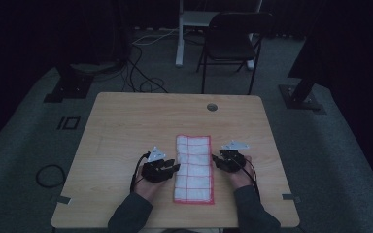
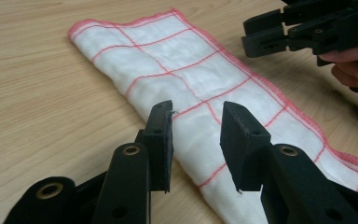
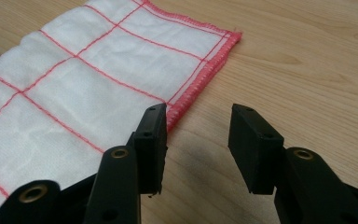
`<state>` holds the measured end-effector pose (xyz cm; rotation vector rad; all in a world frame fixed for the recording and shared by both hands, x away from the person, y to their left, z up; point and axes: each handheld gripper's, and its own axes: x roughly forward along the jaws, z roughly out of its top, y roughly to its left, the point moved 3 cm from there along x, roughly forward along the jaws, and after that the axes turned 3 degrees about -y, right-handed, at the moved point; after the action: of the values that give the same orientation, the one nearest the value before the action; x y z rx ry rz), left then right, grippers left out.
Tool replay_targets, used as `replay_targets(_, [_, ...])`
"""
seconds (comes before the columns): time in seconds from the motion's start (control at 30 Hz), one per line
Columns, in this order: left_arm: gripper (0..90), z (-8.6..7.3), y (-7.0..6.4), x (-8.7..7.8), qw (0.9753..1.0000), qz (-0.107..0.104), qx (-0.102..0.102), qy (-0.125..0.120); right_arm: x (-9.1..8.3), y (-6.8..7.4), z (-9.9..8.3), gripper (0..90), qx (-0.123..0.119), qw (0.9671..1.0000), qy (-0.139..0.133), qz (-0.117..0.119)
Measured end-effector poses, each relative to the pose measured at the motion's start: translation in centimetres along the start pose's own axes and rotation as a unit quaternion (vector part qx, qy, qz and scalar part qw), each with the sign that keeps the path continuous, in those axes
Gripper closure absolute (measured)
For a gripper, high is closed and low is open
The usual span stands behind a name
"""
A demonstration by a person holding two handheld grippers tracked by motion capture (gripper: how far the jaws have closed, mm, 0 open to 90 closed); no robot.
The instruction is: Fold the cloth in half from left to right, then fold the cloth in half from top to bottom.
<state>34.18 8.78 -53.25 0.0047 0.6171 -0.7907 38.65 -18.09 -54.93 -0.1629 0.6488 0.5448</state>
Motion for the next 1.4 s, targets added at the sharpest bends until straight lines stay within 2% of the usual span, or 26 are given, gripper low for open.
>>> replay_targets(0.3, [64.5, 0.0, 1.0, 0.0, 0.9999, 0.012, -0.011, -0.003, 0.0, -0.1, 0.0, 56.5, 0.003, 1.0000, 0.000, 0.000])
replay_targets(0.37, [64.4, 0.0, 1.4, 0.0, 0.9996, 0.018, -0.020, -0.005, -0.1, -0.1, 0.0, 56.3, 0.004, 1.0000, -0.002, 0.000])
replay_targets(0.5, [63.6, 0.2, 1.8, 0.2, 0.9995, 0.026, -0.020, -0.006, -0.1, -0.2, 0.1, 56.2, 0.007, 1.0000, -0.004, -0.002])
replay_targets(0.57, [63.4, 0.5, 2.4, 0.3, 0.9990, 0.038, -0.020, -0.008, 0.1, -0.3, 0.2, 56.2, 0.007, 1.0000, -0.005, -0.001])
replay_targets(0.7, [63.6, 0.9, 2.9, 0.4, 0.9987, 0.044, -0.025, -0.009, 0.3, -0.2, 0.3, 56.2, 0.006, 1.0000, -0.005, -0.001])
replay_targets(0.97, [63.0, 1.7, 3.0, 0.8, 0.9983, 0.052, -0.021, -0.014, 0.7, 0.1, 0.7, 56.4, 0.000, 1.0000, -0.007, -0.002])
replay_targets(1.4, [61.6, 2.3, 3.4, 2.7, 0.9979, 0.058, -0.026, -0.012, 1.8, 0.2, 1.4, 56.8, 0.005, 0.9999, -0.012, -0.003])
